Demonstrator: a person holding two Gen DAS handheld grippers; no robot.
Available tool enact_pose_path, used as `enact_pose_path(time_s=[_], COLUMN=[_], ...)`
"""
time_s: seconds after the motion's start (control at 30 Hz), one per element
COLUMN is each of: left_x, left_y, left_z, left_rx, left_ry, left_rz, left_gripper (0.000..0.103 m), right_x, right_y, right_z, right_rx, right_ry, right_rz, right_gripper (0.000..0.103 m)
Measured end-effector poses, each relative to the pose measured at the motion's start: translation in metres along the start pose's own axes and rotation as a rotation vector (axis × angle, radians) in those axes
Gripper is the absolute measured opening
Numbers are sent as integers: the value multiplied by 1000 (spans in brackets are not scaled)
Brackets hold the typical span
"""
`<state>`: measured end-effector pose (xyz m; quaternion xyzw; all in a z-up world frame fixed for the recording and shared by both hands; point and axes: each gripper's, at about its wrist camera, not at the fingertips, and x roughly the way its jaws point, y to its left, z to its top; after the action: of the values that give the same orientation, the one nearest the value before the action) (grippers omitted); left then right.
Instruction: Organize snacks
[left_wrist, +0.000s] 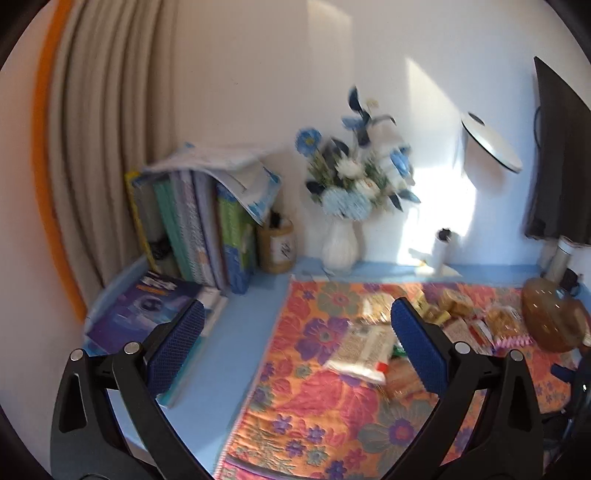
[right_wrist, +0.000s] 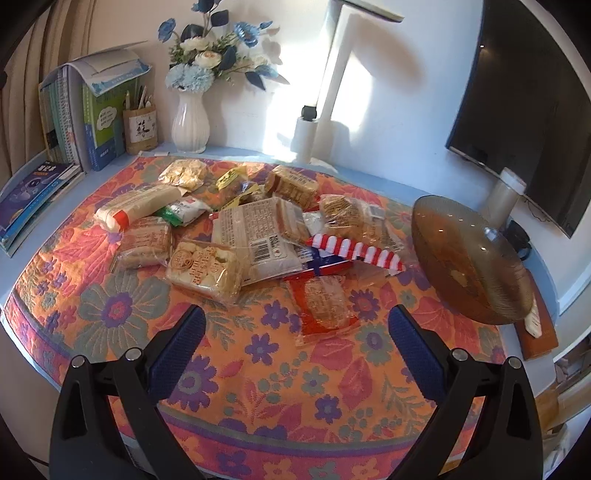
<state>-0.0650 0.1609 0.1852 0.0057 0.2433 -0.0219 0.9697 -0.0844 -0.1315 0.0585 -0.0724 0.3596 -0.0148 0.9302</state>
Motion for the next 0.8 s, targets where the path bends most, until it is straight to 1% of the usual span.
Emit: enact_pose_path(time_s=[0.07,0.1,0.17,0.23,0.27,0.33,0.37,0.43,0.53,0.6,0.67,0.7,0.8], left_x=[28,45,75,96,107,130,141,162,190,207,223,233,253], left_y=[1,0,0,-2,-4,-10,-14,-21,-31,-38,-43,-45,-48], left_z=[-13,-21,-33,-40,-42,-44,-44,-45,-45,-46,-49,-51,-54], left_rx=[-11,-19,-49,-64,-61,-50,-39,-10,49,95,116,119,92], left_ry=[90,147,235,289,308,358,380,419,459,484,523,549,592], left_rz=[-68,-120,-202,-263,-285,-309,-316,-326,-305,-318,-326,-329,-341], left_gripper=[100,100,100,100,100,100,100,100,100,100,100,100,100], right_x=[8,11,18,21,24,28,33,42,55,63,73,79,94], right_y=[0,1,2,6,8,14,19,25,31,38,45,49,60], right_z=[2,4,11,17,22,28,32,39,47,50,51,52,49], right_rx=[-15,-25,-63,-99,-134,-206,-267,-341,-444,-519,-582,-616,-693], right_ry=[12,15,23,20,14,5,4,19,53,67,89,102,130], right_rz=[68,91,151,206,250,282,299,341,400,408,438,435,439], right_gripper=[98,98,98,98,98,98,98,98,98,98,98,98,98])
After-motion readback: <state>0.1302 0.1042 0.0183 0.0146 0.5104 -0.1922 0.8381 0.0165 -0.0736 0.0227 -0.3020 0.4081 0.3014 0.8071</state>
